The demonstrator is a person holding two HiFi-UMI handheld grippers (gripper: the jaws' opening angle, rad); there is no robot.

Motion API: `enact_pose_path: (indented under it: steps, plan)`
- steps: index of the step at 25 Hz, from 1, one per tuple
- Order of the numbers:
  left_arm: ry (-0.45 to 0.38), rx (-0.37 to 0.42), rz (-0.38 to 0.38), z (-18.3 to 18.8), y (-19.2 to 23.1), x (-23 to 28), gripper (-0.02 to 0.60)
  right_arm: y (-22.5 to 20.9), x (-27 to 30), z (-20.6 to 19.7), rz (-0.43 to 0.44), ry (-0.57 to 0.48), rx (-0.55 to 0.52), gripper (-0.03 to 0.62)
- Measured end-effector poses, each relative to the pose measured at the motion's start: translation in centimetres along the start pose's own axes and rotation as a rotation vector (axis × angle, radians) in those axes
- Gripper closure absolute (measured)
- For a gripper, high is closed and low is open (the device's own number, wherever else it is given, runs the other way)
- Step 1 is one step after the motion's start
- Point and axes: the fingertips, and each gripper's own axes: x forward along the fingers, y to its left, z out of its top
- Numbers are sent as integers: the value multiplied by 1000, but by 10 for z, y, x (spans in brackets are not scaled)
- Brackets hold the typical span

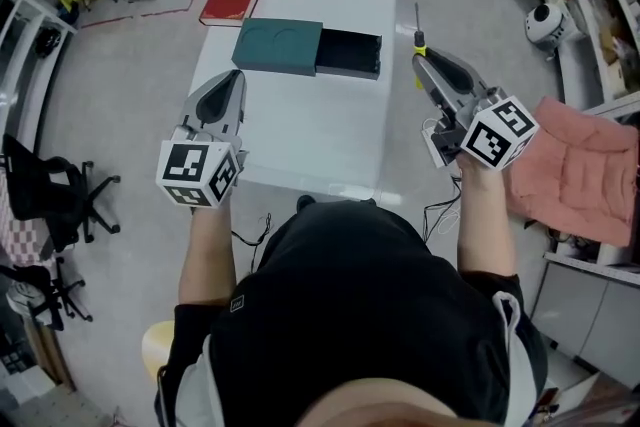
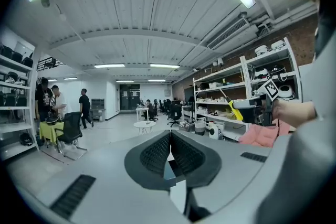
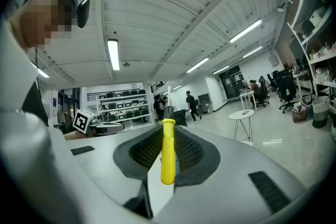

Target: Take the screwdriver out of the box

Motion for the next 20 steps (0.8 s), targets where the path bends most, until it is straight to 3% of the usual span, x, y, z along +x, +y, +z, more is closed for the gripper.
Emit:
enact_pose_path:
  steps: [9, 20]
  plan:
    - [-51, -19, -17, 15, 16, 14, 566, -1, 2, 23, -82, -70, -45, 513]
    - [-57, -35, 8, 15, 3, 24, 566, 6, 2, 25, -41, -107, -37, 514]
